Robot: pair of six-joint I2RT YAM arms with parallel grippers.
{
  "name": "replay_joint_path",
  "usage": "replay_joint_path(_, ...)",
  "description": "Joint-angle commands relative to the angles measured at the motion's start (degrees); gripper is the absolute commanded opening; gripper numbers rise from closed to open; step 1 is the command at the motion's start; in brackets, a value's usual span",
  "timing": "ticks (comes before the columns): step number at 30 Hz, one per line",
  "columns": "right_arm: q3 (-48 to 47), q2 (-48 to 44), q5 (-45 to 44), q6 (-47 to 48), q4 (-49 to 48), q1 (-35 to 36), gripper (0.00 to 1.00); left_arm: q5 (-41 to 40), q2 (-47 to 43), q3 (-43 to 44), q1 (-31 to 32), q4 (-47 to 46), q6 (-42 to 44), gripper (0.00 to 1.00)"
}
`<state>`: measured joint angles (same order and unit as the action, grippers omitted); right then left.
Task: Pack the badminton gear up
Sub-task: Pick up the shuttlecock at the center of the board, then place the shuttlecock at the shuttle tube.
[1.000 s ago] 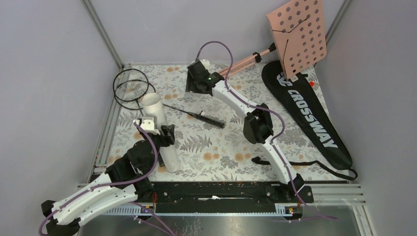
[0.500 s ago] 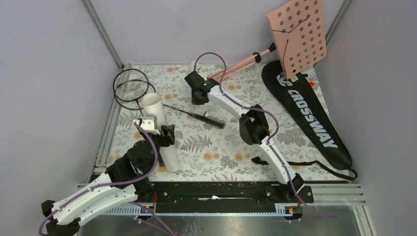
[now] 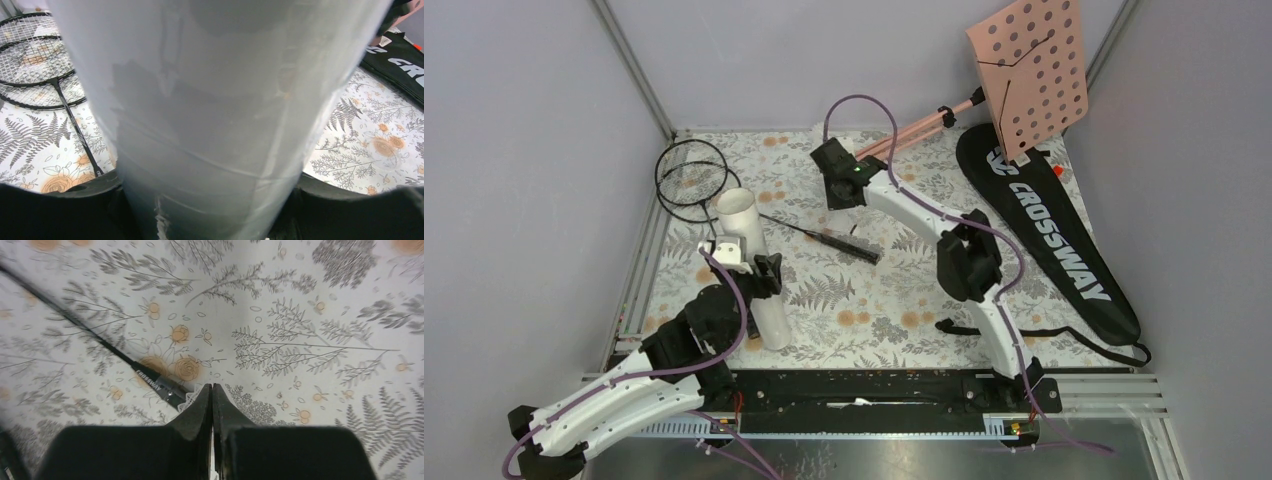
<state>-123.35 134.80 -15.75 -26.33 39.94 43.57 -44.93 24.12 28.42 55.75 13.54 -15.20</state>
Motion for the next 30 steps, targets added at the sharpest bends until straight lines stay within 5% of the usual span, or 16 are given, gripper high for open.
replay_joint_path(1, 5.14, -12.52, -1.95, 6.44, -6.79, 0.9, 0.0, 3.29, 0.79, 0.18, 0.0, -4.87, 0.98, 0.48)
replay_joint_path(7, 16.97, -23.64, 2.76, 7.03, -16.38, 0.9, 0.0, 6.79, 1.48, 0.36, 0.0, -5.81, 2.25, 0.48)
replay_joint_path(19, 38.76, -56.56, 20.35, 7.03, -48.12, 0.9, 0.0, 31.42, 6.32, -1.78, -0.02, -21.56, 9.89, 0.49)
replay_joint_path(30, 45.3, -62.11, 30.85, -9.23, -70.8, 0.95, 0.0, 38.28, 18.42, 3.82, -0.02, -27.08, 12.67, 0.5)
